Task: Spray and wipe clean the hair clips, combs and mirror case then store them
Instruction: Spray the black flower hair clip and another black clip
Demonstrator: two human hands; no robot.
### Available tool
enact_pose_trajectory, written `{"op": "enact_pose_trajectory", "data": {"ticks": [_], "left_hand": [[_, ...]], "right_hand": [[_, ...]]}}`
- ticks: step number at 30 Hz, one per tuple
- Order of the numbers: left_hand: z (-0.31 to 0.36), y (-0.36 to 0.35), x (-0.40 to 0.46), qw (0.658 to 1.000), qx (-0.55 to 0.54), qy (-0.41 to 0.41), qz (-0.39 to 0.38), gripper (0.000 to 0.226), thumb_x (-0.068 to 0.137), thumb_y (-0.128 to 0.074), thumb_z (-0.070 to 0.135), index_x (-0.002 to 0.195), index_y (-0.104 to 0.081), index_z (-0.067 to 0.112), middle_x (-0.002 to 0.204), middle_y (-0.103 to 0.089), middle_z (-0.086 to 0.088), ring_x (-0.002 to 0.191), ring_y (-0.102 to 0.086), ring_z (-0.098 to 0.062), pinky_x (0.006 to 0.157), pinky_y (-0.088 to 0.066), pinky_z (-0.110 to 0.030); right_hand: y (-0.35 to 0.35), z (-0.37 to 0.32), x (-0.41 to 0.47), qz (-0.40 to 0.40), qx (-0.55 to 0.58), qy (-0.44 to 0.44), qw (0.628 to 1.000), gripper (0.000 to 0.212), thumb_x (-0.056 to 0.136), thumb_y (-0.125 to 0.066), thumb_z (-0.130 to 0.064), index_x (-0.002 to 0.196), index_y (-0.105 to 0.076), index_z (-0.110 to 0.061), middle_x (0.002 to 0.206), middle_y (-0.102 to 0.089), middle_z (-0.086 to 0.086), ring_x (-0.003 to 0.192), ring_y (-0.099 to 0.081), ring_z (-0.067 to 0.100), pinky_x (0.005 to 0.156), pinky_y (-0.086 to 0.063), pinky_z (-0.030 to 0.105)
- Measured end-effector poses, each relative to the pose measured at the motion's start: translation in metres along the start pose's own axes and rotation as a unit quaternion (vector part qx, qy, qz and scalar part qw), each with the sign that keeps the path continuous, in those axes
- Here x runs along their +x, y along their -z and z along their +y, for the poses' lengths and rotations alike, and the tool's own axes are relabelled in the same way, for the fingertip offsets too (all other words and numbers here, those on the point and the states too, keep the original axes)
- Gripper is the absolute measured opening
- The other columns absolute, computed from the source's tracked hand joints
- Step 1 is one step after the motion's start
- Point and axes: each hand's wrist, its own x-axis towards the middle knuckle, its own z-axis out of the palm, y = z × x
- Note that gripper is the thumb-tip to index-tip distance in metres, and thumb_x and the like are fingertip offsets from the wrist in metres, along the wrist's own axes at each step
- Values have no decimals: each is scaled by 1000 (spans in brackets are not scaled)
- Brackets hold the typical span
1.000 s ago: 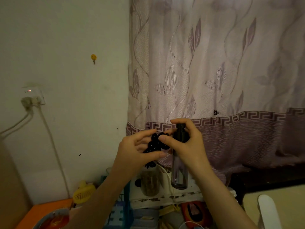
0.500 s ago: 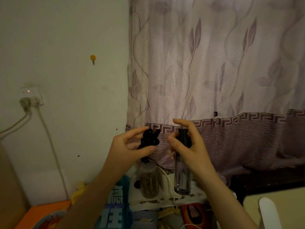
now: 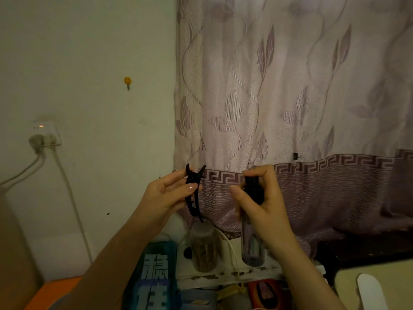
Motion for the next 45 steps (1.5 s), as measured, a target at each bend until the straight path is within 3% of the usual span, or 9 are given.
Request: {"op": "enact_pose_trajectory", "data": {"ticks": [2, 11, 18, 25, 32, 37, 41, 45], "left_hand": [[-1, 0, 1, 1000, -8, 4, -4, 52, 69, -67, 17, 121, -60, 17, 108, -73, -3, 98, -69, -15, 73, -56, -21], [-2, -4, 4, 999, -43, 10, 1, 50, 65, -71, 22, 114, -65, 18, 107, -73, -5, 97, -70, -15, 74, -56, -22], [-4, -5, 1, 999, -45, 8, 12, 49, 64, -71, 24, 112, -66, 18, 105, -73, -5, 95, -70, -16, 73, -57, -24], [-6, -1, -4, 997, -60, 1, 43, 23, 66, -68, 25, 87, -79, 27, 97, -75, -2, 88, -71, -12, 65, -56, -21], [-25, -7, -18, 995, -62, 30, 68, 33, 69, -67, 24, 102, -70, 20, 99, -74, -4, 89, -71, -15, 65, -55, -21], [-51, -11, -41, 986, -101, 66, 111, 35, 73, -66, 20, 107, -67, 14, 92, -74, -4, 85, -71, -17, 65, -57, -26], [-75, -14, -62, 975, -131, 96, 150, 22, 83, -61, 11, 105, -65, 11, 85, -75, 0, 80, -72, -14, 62, -57, -23], [-95, -13, -84, 963, -150, 128, 185, 27, 74, -65, 18, 101, -65, 12, 84, -75, 0, 78, -72, -13, 60, -56, -23]], "right_hand": [[-2, -1, 2, -4, -23, 7, 1000, 25, 82, -66, -41, 91, -46, -31, 69, -57, 3, 46, -55, 20, 42, -49, 43], [-4, 11, -5, -24, -25, -11, 999, 21, 88, -62, -33, 83, -42, -28, 57, -53, 0, 44, -54, 19, 43, -45, 34], [-2, 16, -15, -17, 17, -59, 998, 32, 78, -69, -39, 100, -48, -29, 72, -60, -1, 54, -62, 21, 50, -52, 30], [3, 24, -35, -12, 29, -91, 995, 43, 77, -70, -30, 115, -50, -37, 84, -64, 2, 71, -65, 30, 54, -57, 37], [-10, 34, -58, -18, 16, -143, 989, 54, 72, -75, -26, 121, -53, -31, 92, -67, -6, 76, -68, 18, 58, -59, 38], [-25, 45, -83, -20, 23, -167, 985, 44, 78, -76, -5, 113, -57, -25, 91, -68, -6, 83, -68, 13, 69, -57, 26], [-35, 53, -103, -21, 28, -194, 980, 38, 79, -74, -3, 107, -57, -24, 87, -69, -3, 77, -68, 15, 68, -58, 33], [-39, 59, -121, -33, 36, -205, 978, 37, 79, -73, -2, 103, -59, -27, 81, -70, -5, 69, -67, 10, 62, -53, 19]]}}
